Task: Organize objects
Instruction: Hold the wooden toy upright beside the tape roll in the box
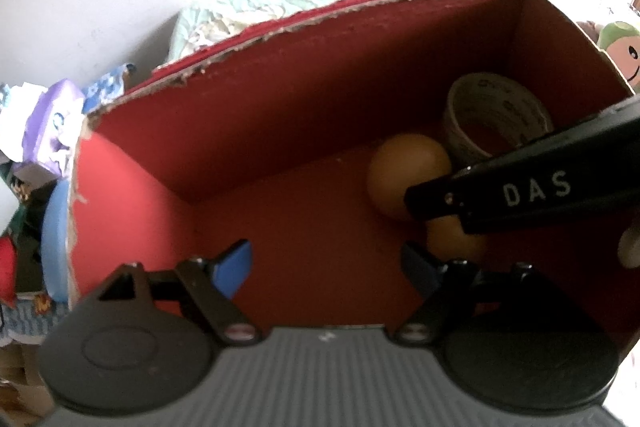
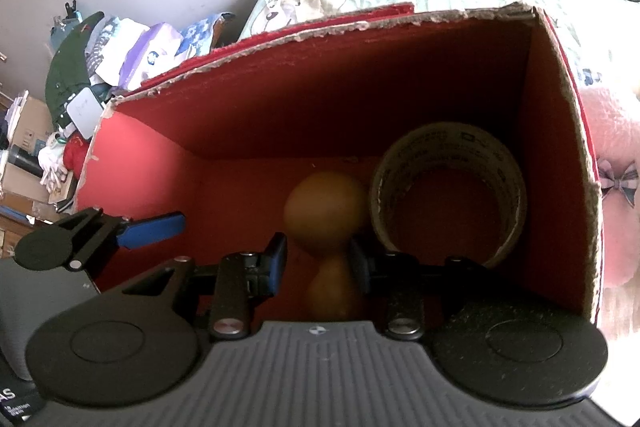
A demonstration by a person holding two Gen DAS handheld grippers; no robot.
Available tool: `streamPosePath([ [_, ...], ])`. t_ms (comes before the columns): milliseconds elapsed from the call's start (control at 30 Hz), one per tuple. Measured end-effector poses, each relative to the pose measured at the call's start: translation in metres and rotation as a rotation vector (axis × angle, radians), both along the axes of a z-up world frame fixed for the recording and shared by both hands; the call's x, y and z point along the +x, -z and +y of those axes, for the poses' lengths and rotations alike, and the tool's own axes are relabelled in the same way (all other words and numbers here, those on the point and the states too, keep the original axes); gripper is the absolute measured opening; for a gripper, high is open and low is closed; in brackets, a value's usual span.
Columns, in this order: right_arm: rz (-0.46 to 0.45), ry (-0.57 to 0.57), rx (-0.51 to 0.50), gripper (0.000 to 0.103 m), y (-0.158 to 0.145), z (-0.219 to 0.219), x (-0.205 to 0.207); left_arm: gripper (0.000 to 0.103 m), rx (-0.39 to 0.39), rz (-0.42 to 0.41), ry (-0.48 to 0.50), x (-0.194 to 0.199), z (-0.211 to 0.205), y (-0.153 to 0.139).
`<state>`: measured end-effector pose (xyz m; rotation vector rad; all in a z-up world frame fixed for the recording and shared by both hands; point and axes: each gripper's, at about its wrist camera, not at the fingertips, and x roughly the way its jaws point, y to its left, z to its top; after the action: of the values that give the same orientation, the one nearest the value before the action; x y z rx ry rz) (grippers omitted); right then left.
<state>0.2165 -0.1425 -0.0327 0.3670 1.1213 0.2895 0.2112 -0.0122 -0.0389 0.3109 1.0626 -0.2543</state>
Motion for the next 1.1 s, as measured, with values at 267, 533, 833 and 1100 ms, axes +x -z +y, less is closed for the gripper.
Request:
streamPosePath([
  [267,0.009,0.002,-0.002,0.039,0.0004,0.0012,0.0013,0.085,-0.013,0.021,-0.001,-0.0003,-0.0001,0.0007],
  [533,0.001,0.001,0.003,0.038,0.0012,0.0017,0.0014,0.086,-0.012,0.028,0.008,0.0027,-0.0016,0.0010],
  [833,-0.004,0.003,0.003,0.038,0.0018,0.0027,0.0021,0.086,-0.009,0.039,0.009,0.0026,-0.0030,-0.0009],
  [1100,-0.009,0.007,0.005,0.038,0.0021,0.0027,0.0025,0.086,-0.001,0.040,0.012,0.0009,-0.0015,-0.0014],
])
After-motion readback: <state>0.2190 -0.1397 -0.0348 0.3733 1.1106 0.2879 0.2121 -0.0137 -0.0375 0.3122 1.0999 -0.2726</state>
